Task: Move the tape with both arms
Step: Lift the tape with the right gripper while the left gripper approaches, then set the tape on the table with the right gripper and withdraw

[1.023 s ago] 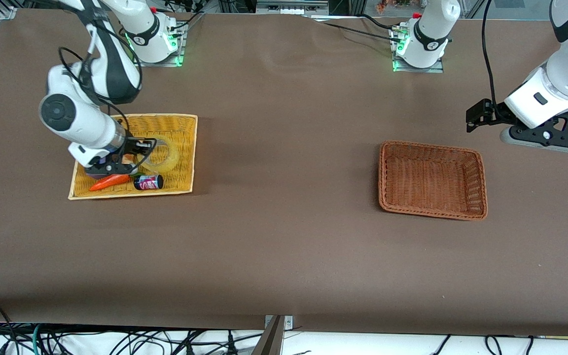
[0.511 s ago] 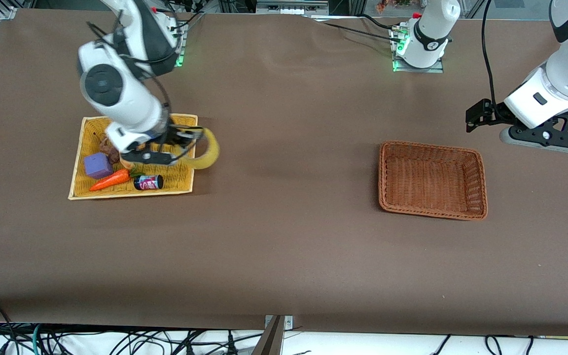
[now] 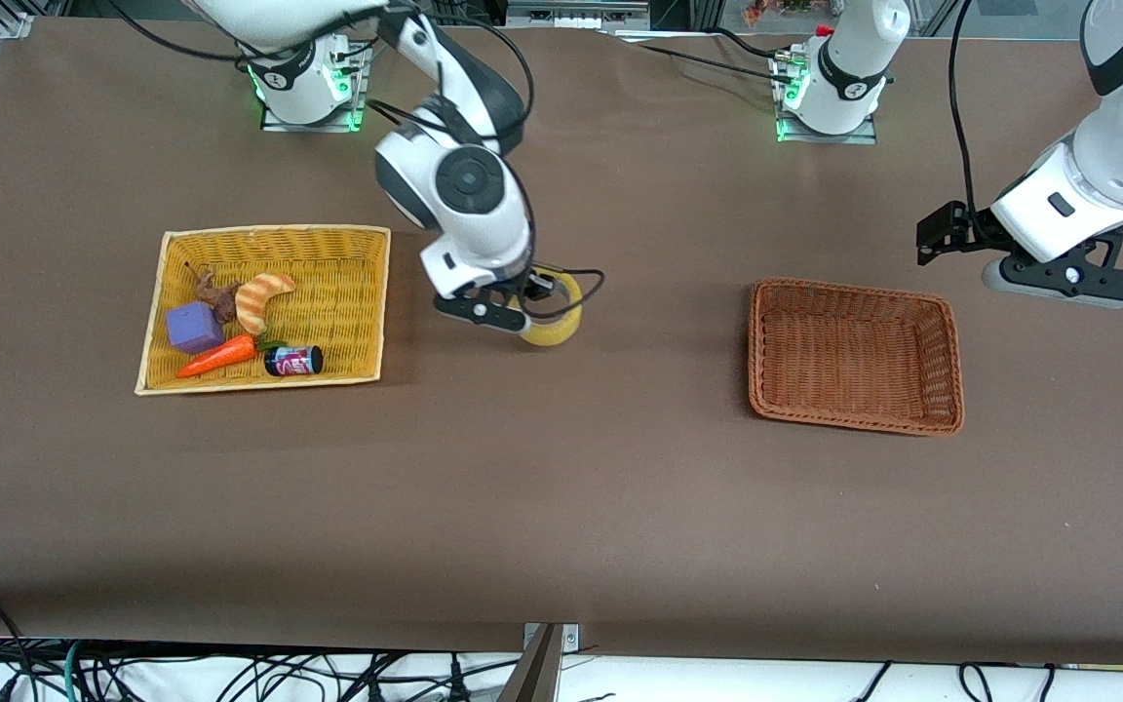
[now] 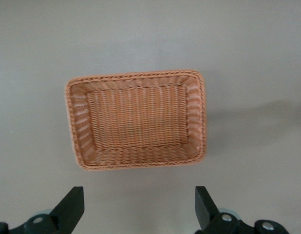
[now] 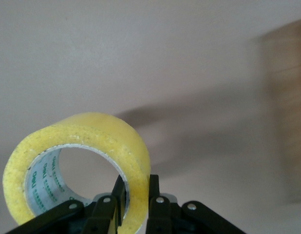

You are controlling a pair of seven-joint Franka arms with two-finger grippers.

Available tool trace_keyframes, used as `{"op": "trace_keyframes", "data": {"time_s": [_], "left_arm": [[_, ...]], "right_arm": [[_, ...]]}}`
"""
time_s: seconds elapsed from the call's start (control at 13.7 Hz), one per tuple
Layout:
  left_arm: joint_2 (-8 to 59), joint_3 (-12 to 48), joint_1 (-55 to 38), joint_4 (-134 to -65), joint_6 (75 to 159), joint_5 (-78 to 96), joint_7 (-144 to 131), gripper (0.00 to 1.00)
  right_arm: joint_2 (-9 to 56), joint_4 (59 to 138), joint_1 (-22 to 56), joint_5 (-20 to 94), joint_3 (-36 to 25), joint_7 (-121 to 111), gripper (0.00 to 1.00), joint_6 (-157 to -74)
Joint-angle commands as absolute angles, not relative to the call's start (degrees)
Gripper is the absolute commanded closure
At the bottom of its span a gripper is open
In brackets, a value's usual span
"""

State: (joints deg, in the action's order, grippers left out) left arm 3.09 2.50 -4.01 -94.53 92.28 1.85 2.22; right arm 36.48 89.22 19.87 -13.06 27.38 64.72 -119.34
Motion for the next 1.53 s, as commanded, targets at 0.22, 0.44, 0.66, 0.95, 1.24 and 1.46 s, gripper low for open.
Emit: {"op": "trace_keyframes", "data": {"time_s": [0.22,0.44,0.66,0.95,1.24,1.46], "left_arm": [[5.8,3.1,-5.4,-93.3,91.9,4.1,-1.8,0.00],[8.5,6.0,-8.3,-93.2,95.9,8.0,-11.1,0.00],[12.6,12.5,-8.9,-93.2,102.9,8.5,-23.3,0.00],[17.3,16.6,-10.3,-93.1,110.0,7.8,-30.6,0.00],[20.0,16.7,-11.4,-93.2,113.3,6.9,-32.0,0.00],[20.9,16.6,-14.0,-93.2,113.5,5.5,-36.4,0.00]], "right_arm": [[45.3,85.3,22.1,-14.8,27.2,65.5,1.00,-125.1],[46.1,85.3,22.6,-15.2,27.1,65.5,1.00,-125.0],[46.5,85.3,22.6,-15.7,27.1,65.5,0.20,-125.0],[43.7,83.7,22.1,-20.3,27.2,64.2,0.00,-122.4],[34.7,82.0,14.6,-19.5,27.2,44.2,0.00,-109.7],[27.3,82.0,4.7,-13.6,27.0,30.7,0.00,-102.7]]}}
